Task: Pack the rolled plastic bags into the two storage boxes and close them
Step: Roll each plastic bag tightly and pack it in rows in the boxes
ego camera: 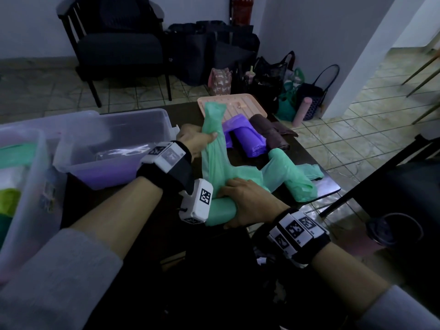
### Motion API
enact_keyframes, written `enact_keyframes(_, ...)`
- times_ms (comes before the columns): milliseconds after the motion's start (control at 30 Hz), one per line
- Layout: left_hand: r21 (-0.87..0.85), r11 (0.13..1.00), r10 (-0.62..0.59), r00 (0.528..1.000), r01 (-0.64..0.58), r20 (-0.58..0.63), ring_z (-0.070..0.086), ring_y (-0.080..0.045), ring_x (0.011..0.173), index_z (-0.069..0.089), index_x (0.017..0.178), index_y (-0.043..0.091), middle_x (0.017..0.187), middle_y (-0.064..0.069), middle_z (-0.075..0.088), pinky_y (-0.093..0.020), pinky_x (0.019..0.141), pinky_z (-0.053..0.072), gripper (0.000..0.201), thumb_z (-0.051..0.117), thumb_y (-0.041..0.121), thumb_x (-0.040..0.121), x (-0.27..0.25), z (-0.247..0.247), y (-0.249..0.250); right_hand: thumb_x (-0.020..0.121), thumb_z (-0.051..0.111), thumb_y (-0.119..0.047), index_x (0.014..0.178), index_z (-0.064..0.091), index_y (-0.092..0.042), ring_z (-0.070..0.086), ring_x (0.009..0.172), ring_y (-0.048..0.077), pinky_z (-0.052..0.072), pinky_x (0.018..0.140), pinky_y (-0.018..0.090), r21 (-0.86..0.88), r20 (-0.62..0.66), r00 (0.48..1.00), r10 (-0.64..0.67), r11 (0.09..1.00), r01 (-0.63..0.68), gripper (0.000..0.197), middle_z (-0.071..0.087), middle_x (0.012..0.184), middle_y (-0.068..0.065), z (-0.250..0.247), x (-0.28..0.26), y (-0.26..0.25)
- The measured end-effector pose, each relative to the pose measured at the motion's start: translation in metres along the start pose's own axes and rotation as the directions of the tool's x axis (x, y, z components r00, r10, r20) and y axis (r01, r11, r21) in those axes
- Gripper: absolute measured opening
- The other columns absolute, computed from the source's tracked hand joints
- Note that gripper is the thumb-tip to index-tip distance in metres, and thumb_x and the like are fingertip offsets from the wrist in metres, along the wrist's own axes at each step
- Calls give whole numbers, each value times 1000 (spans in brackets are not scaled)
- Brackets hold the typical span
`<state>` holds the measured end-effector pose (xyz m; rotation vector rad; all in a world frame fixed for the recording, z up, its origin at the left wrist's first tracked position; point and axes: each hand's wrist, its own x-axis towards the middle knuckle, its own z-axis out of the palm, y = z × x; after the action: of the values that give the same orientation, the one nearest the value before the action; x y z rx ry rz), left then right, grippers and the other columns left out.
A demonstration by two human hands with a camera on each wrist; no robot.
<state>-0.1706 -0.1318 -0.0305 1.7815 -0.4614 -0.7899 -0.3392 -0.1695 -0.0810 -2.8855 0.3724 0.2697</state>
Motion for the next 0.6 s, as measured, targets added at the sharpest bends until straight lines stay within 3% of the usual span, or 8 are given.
enact_keyframes(233,228,973,72,991,-45,-109,63,-26,99,65,112,6,108,-9,66,-36,90,52,31,64,23,86,6,-4,11,63,73,-44,117,59,-23,55,102,25,44,87,35,-8,-17,1000,20,1000,-20,60,58,105,2,3,10,-11)
enact_keyframes(433,209,978,46,987,-13,-153,62,-28,102,60,113,2,115,-13,64,-40,91,52,36,64,24,85,15,-13,14,67,70,-38,118,58,-24,58,105,22,44,87,35,-17,8,1000,10,1000,-10,55,60,109,-1,0,12,-15)
enact_keyframes(600,152,988,20,993,-2,-120,60,-29,106,56,118,3,118,-14,62,-42,93,50,42,65,24,83,23,-14,14,69,71,-35,119,57,-22,60,105,22,44,88,33,-10,40,999,13,1000,-13,53,64,111,0,-5,14,-16)
